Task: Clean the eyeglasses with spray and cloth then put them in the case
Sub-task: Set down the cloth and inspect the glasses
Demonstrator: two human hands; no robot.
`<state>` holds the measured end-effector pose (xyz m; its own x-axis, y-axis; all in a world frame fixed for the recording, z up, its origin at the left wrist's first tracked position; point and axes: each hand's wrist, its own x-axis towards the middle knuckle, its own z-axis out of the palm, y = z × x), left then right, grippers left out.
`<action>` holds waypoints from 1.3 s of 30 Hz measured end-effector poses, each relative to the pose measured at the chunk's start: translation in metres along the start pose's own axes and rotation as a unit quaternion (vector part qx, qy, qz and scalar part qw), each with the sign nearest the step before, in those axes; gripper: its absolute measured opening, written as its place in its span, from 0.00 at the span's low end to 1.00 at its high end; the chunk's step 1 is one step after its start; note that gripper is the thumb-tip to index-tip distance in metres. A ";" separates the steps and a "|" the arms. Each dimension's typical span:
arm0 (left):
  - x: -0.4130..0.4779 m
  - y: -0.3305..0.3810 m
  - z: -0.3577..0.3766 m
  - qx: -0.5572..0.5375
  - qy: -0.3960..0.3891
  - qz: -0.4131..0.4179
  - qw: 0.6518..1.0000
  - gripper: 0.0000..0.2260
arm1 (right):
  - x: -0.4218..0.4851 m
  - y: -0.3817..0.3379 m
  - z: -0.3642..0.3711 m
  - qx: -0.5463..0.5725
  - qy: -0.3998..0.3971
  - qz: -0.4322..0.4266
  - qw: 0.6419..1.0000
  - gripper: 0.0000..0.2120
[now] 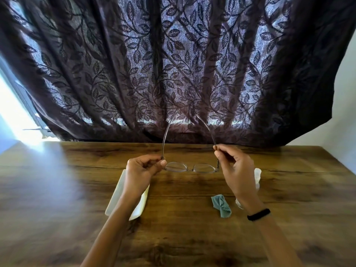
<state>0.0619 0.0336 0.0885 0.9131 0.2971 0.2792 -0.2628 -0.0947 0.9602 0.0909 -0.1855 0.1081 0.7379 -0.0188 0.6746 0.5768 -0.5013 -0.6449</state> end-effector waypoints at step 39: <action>-0.004 0.017 0.005 0.310 -0.034 0.144 0.939 0.08 | -0.023 0.004 0.010 -0.305 -0.034 -0.209 0.929 0.14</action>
<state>0.0556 0.0258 0.1034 0.8553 0.1143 0.5054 -0.2894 -0.7037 0.6489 0.0793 -0.1784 0.0862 0.5268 0.3310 0.7829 0.5275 -0.8495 0.0042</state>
